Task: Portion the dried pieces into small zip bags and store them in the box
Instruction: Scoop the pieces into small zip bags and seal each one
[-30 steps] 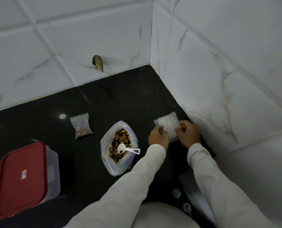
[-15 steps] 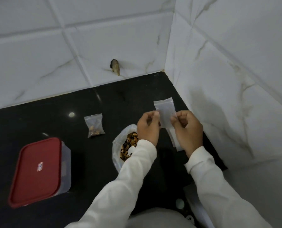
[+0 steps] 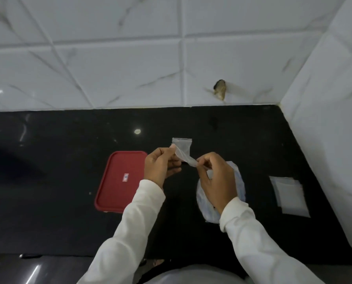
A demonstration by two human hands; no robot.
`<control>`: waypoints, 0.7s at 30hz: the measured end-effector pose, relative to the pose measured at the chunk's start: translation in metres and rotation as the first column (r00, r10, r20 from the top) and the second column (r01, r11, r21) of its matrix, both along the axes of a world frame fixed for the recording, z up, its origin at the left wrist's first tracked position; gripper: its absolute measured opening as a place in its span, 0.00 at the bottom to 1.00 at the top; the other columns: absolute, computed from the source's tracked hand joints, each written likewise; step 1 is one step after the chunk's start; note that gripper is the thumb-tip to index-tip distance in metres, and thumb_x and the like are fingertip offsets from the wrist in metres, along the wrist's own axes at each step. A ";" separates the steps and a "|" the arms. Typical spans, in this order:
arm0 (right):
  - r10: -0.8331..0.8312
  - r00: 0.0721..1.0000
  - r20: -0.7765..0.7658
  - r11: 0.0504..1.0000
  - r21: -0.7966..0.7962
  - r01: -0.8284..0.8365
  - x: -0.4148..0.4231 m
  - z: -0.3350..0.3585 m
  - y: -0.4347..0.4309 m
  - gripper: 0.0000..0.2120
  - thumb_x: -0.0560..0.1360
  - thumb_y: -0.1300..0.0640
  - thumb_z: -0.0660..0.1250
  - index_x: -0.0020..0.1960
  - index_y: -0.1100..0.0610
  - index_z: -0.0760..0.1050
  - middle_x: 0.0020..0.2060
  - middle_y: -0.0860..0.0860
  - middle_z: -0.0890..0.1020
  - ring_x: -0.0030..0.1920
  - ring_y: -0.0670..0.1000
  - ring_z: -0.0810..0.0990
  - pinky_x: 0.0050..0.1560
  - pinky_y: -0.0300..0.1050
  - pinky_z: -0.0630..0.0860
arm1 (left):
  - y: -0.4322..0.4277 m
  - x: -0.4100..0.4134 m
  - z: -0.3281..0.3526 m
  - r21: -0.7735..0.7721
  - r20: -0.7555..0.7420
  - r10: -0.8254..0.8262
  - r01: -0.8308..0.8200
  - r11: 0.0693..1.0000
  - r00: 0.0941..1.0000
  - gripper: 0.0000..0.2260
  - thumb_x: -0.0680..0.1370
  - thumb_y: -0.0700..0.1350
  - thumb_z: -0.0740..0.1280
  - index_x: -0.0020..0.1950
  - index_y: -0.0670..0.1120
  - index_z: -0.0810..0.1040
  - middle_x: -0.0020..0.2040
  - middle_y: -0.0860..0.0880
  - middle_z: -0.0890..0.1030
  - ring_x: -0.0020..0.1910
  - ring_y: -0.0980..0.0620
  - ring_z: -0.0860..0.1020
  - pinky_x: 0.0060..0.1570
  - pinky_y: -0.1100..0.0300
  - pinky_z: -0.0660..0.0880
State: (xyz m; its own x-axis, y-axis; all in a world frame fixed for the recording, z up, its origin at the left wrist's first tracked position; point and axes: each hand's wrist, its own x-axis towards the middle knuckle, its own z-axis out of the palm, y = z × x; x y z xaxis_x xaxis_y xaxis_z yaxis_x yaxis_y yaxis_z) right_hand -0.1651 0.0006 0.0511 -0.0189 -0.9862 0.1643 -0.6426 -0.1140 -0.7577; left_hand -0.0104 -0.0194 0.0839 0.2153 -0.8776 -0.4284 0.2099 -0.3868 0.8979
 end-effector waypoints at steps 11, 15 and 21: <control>0.003 0.993 0.121 0.998 0.070 -0.012 0.030 -0.011 -0.002 0.12 0.74 0.65 0.68 0.53 0.51 0.76 0.50 0.43 0.80 0.50 0.39 0.78 0.49 0.31 0.76 | -0.008 0.022 -0.016 -0.026 0.099 -0.103 0.106 0.994 0.990 0.04 0.80 0.41 0.67 0.46 0.43 0.79 0.45 0.43 0.84 0.43 0.48 0.84 0.42 0.57 0.82; -0.081 0.949 0.303 0.990 0.134 0.042 0.029 0.004 -0.005 0.10 0.76 0.58 0.68 0.57 0.50 0.78 0.48 0.42 0.82 0.49 0.38 0.80 0.49 0.33 0.77 | -0.009 0.023 -0.028 -0.102 0.462 -0.167 0.240 0.965 0.871 0.04 0.79 0.45 0.69 0.46 0.46 0.79 0.41 0.49 0.83 0.40 0.53 0.83 0.43 0.58 0.82; -0.057 0.987 0.149 0.987 0.157 0.034 0.029 0.008 -0.009 0.12 0.75 0.51 0.70 0.57 0.52 0.78 0.41 0.41 0.81 0.43 0.37 0.80 0.43 0.25 0.73 | -0.007 0.015 -0.032 -0.108 0.536 -0.214 0.318 0.942 0.817 0.03 0.77 0.47 0.73 0.44 0.50 0.81 0.38 0.53 0.84 0.38 0.56 0.84 0.45 0.54 0.83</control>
